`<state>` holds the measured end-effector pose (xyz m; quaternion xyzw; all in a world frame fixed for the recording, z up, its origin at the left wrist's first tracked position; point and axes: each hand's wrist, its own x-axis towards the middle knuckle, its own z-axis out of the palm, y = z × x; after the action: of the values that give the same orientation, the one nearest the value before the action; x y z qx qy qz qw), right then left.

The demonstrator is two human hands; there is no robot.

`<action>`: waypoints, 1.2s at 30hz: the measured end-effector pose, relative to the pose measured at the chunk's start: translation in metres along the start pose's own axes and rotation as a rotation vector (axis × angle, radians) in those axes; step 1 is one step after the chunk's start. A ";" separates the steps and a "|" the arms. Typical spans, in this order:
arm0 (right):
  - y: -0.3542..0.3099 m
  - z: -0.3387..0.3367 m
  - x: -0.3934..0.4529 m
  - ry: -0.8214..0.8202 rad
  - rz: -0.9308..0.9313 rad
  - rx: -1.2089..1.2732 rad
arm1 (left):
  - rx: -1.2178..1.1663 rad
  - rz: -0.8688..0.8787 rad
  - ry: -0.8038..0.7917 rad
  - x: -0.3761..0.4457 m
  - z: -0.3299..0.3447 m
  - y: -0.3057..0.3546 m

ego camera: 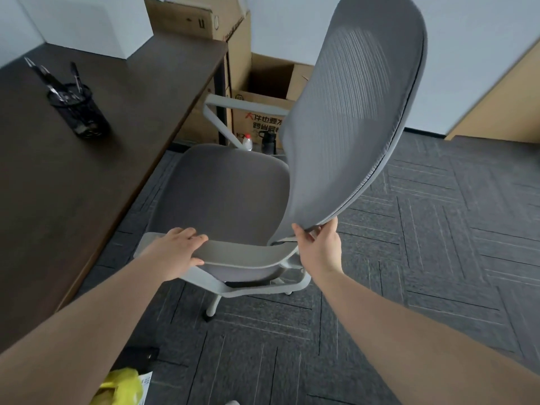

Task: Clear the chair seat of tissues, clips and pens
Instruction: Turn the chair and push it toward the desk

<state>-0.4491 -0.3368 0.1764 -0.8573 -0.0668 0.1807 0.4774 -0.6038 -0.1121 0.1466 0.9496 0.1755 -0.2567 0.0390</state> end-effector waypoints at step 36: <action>-0.015 0.026 -0.052 -0.103 -0.023 -0.219 | -0.003 -0.024 -0.033 -0.035 0.001 -0.040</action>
<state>-0.5062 -0.3237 0.1893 -0.8931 -0.1205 0.2107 0.3788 -0.6466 -0.0860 0.1638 0.9431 0.1864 -0.2725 0.0401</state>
